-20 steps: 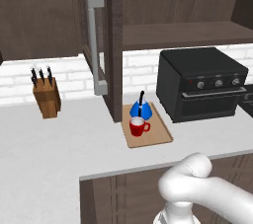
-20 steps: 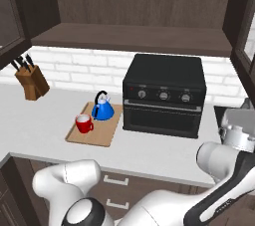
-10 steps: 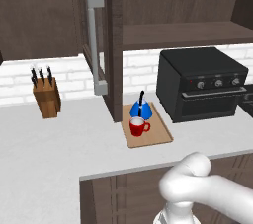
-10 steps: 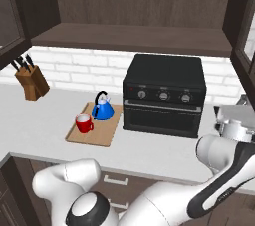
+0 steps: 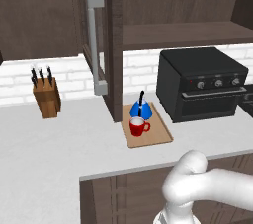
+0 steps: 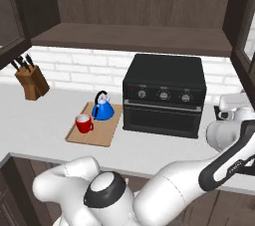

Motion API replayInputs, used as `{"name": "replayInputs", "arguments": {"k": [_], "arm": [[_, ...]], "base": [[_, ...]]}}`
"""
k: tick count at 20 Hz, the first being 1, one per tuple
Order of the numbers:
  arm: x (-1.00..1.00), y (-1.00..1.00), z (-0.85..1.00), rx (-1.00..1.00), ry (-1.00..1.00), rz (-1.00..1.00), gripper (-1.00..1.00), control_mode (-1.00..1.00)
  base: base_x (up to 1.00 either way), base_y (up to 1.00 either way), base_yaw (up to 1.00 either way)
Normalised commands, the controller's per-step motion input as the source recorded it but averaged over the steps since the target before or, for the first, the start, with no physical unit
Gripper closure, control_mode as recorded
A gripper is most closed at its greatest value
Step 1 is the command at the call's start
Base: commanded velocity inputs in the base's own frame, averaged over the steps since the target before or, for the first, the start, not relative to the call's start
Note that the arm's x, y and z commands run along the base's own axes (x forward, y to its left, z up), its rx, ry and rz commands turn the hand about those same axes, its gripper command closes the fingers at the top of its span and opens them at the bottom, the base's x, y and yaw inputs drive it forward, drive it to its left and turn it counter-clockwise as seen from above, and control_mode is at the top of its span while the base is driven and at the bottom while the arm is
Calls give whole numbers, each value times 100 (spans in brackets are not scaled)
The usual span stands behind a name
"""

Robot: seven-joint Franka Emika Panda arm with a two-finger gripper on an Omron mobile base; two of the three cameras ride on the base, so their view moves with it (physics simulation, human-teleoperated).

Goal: Pick the kettle from the counter and place it on the tray. Then pick the mug from the cabinet and place it on the tray. Then close the cabinet doors.

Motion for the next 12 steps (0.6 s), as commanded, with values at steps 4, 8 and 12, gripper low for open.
{"name": "replayInputs", "arguments": {"k": [4, 8, 12], "arm": [[1, -34, 6, 19, -40, 34, 100, -100], [-6, -4, 9, 14, -70, 38, 100, -100], [-30, 9, 46, 4, -47, 22, 100, -100]], "base": [[0, 0, 0], [0, 0, 0], [0, 0, 0]]}}
